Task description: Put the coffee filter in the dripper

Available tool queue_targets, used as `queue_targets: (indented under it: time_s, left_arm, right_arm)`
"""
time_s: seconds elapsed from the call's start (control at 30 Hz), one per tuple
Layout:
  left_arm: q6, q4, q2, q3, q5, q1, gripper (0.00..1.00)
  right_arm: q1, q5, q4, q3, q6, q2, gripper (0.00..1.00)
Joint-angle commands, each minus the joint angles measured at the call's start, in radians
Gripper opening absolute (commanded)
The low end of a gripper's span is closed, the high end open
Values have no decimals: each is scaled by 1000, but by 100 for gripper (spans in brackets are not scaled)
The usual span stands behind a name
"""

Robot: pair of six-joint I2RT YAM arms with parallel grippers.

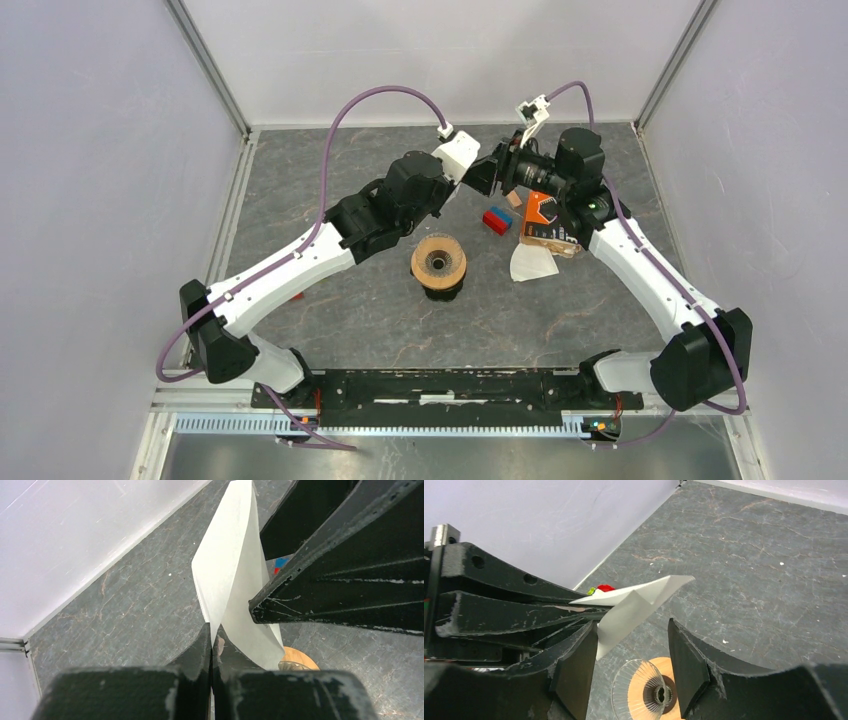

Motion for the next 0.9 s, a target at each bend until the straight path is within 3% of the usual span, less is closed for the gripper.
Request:
queue_targets:
  time_s: [0.0,0.53,0.87]
  left_arm:
    - [54,54,-7,3,-22,-5,2]
    - [73,54,-16,-13,-18,-6,2]
    - [72,54,-19,-22,-8,-6,2]
  right_arm:
    - [4,60,-45,23,-50,-10,59]
    - [4,130,-155,97,-203,-31,55]
    - [-17,72,-123,94,-159,-33,54]
